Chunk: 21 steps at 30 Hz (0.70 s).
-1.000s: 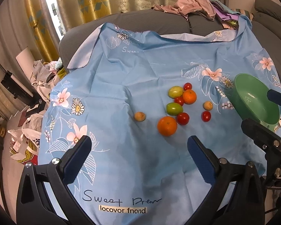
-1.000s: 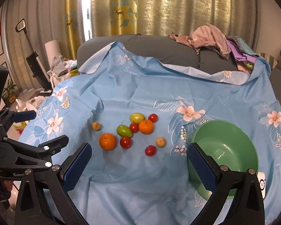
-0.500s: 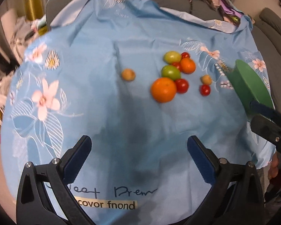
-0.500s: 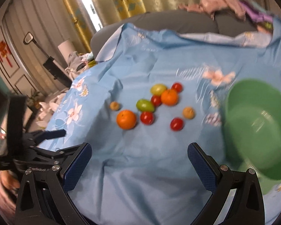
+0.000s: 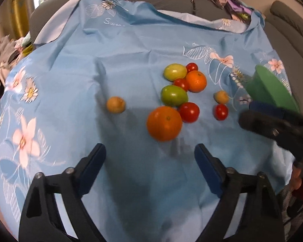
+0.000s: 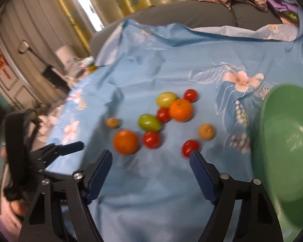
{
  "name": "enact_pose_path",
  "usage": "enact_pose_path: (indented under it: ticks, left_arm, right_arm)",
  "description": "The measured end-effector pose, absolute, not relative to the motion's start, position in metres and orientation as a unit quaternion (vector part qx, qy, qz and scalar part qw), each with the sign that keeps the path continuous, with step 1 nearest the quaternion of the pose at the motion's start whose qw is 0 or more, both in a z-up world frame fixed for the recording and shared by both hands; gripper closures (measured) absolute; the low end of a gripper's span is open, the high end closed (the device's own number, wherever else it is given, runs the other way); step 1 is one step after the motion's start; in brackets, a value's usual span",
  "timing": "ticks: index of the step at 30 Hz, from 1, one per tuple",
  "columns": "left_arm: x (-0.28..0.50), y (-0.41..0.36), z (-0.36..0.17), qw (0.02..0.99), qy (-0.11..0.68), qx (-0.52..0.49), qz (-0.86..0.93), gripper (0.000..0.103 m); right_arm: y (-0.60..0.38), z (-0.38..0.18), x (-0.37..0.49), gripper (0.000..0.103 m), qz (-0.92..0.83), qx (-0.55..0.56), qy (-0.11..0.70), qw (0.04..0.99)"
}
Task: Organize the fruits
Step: 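Grasp the large orange with the left tool while the right tool grasps the smaller orange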
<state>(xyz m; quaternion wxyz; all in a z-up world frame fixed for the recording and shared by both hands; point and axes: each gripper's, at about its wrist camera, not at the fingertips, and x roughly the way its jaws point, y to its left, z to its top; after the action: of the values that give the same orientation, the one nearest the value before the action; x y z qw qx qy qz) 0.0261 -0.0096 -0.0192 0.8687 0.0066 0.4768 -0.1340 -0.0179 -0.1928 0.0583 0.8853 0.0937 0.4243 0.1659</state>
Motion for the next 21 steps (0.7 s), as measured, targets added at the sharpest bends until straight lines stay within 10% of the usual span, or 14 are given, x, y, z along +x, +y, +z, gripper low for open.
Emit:
enact_pose_path:
  ticks: [21]
  left_arm:
    - [0.063,-0.033,-0.041,0.856,0.486,0.028,-0.175,0.057]
  right_arm:
    - [-0.187,0.021,0.085,0.047,0.097,0.018,0.486,0.868]
